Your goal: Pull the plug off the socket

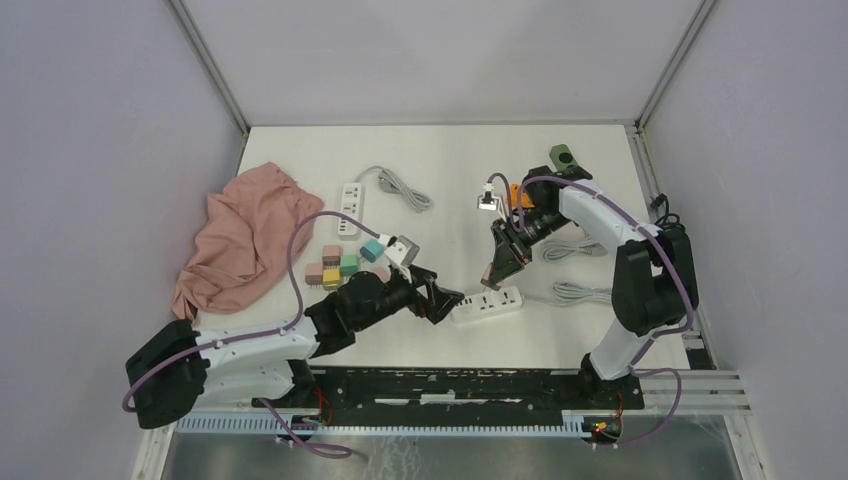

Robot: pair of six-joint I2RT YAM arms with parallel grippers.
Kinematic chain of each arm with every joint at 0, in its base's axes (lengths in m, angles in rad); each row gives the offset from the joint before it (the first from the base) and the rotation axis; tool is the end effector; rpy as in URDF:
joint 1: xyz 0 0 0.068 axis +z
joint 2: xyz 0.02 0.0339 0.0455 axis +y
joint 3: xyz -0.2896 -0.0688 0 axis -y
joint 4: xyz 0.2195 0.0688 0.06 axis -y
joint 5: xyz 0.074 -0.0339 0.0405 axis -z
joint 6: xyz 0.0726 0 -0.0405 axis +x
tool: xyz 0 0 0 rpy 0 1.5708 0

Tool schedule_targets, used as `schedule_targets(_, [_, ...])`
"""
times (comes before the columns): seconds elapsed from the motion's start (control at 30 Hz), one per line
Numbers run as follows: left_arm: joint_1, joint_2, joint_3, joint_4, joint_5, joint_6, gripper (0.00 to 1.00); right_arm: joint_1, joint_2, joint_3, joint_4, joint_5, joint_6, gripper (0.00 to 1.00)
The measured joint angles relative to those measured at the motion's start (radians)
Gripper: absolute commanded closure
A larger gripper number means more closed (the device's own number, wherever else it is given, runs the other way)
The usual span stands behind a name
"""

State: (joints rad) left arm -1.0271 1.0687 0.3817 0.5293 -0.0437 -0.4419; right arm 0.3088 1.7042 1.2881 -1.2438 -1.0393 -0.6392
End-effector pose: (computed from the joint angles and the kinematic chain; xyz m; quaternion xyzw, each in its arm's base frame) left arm 0.1233 -0.1978 0.2515 0.2058 0.7322 -0.4227 0.4928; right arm 0.2417 0.1428 0.2563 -0.3761 0.7816 0.4957 0.0434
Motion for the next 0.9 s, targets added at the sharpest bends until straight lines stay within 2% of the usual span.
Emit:
schedule_targets(0.2, [0.000, -0.092, -0.011, -0.001, -0.085, -0.089, 0.01, -0.002, 0.039, 0.002, 0.001, -0.005, 0.042, 0.97])
schedule_targets(0.47, [0.000, -0.119, -0.024, -0.005, -0.093, -0.111, 0.00, -0.003, 0.082, 0.002, 0.004, -0.016, 0.086, 0.96])
schedule_targets(0.63, [0.000, -0.099, -0.012, -0.024, -0.083, -0.116, 0.00, -0.003, 0.096, 0.002, 0.021, -0.022, 0.129, 0.94])
schedule_targets(0.7, [0.000, -0.080, 0.007, -0.032, -0.081, -0.121, 0.05, -0.003, 0.107, 0.002, 0.027, -0.023, 0.146, 0.93])
schedule_targets(0.9, [0.000, 0.060, 0.167, -0.144, -0.084, -0.135, 0.13, -0.003, 0.134, 0.002, 0.048, -0.021, 0.213, 0.90])
